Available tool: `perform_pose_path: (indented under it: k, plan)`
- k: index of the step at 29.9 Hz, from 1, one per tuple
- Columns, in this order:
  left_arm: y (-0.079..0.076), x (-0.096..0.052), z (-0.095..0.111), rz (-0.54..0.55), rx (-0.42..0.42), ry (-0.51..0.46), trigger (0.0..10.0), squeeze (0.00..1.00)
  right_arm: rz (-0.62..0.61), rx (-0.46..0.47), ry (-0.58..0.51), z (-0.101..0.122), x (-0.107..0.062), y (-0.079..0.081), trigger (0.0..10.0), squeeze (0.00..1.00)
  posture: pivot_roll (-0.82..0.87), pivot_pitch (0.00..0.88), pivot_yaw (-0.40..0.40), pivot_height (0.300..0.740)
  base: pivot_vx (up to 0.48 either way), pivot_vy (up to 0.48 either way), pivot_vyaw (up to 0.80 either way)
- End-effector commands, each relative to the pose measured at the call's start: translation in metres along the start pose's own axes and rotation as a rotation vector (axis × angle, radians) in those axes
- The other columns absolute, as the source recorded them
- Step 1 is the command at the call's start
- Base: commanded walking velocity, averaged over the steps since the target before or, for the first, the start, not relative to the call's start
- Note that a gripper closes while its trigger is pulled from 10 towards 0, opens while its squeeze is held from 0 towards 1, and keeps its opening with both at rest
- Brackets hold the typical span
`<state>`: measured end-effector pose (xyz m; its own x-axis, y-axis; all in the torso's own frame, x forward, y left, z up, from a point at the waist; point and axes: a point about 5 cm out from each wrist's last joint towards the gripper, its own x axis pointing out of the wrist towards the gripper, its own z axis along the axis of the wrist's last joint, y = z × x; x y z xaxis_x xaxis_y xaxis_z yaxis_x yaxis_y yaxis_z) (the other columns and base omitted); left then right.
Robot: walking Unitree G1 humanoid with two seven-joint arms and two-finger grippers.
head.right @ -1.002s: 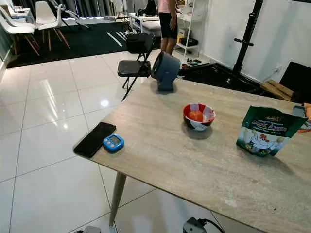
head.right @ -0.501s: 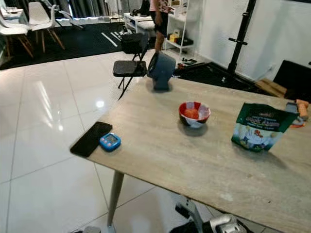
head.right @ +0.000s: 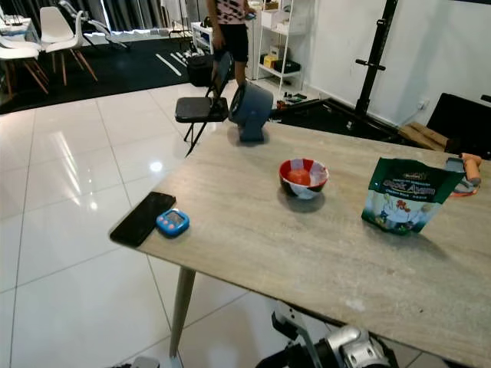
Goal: Restocking fridge
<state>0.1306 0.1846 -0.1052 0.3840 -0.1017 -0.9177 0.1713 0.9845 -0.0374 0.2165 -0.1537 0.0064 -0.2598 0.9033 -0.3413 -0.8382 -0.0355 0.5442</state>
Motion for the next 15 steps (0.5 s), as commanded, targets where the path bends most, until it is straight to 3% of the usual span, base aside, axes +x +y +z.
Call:
perform_pose_path:
  k: [1, 6, 10, 15]
  plan:
    - [-0.007, 0.0, -0.01, -0.023, 0.0, 0.042, 10.0, 0.0, 0.017, -0.077, -0.021, 0.02, -0.007, 0.003, 10.0, 0.0, -0.06, 0.0, -0.027, 0.74, 0.0, 0.0, 0.0]
    - [-0.009, 0.001, -0.009, -0.025, 0.0, 0.04, 10.0, 0.0, 0.067, -0.108, -0.06, 0.034, -0.011, 0.015, 10.0, 0.0, -0.06, 0.0, -0.028, 0.74, 0.0, 0.0, 0.0]
    - [-0.01, 0.001, -0.008, -0.027, 0.0, 0.037, 10.0, 0.0, 0.141, -0.169, -0.155, 0.065, -0.02, 0.032, 10.0, 0.0, -0.06, 0.0, -0.028, 0.74, 0.0, 0.0, 0.0]
    - [-0.011, 0.001, -0.007, -0.028, 0.001, 0.036, 10.0, 0.0, 0.143, -0.227, -0.287, 0.092, -0.026, 0.031, 10.0, 0.0, -0.06, 0.0, -0.03, 0.74, 0.0, 0.0, 0.0]
